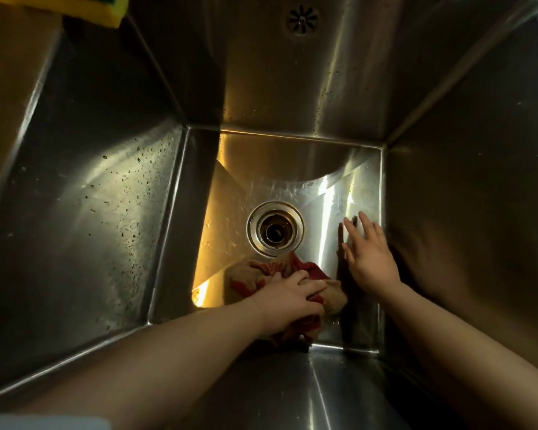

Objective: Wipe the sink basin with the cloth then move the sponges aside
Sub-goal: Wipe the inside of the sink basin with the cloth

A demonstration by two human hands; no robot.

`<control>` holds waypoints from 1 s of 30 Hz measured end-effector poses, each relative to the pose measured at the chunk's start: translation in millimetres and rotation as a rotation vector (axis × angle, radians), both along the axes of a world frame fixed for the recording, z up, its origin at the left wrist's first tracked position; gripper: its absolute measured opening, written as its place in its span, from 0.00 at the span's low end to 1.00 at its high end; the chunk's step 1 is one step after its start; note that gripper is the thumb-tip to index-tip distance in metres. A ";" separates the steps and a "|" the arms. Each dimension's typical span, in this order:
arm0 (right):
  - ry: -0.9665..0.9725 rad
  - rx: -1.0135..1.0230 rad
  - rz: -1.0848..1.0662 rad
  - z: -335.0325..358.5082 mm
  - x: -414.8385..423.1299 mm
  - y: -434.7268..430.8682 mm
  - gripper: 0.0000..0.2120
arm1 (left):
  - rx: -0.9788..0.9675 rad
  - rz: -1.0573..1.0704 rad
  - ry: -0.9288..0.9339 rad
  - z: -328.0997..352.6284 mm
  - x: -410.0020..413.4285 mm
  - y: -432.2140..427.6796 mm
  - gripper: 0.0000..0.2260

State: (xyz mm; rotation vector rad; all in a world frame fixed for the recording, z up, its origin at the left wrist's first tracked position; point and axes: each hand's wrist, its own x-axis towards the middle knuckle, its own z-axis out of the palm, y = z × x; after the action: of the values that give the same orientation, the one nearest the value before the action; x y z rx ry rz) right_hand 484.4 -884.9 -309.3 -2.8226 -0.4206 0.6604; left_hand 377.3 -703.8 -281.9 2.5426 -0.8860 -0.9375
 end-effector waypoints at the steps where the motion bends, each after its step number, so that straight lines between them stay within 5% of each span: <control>1: 0.001 0.015 -0.007 0.6 0.6 1.0 0.24 | -0.024 -0.034 -0.017 0.7 0.1 -10.0 0.23; 6: -0.005 0.017 0.000 1.7 4.8 2.8 0.24 | 0.005 -0.196 -0.098 2.4 -1.4 -34.4 0.22; 14: 0.090 -0.056 0.070 2.2 3.5 -7.5 0.26 | 0.079 -0.155 -0.042 5.1 -1.0 3.4 0.26; 30: 0.088 -0.087 0.079 1.0 -4.5 -6.7 0.29 | 0.223 0.480 0.019 3.9 19.7 79.5 0.31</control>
State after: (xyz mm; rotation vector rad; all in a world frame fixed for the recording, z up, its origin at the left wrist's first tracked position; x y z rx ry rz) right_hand 479.9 -891.6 -308.4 -2.8575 -0.5015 0.8347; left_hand 397.0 -624.3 -278.0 2.7360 -0.1468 -0.9389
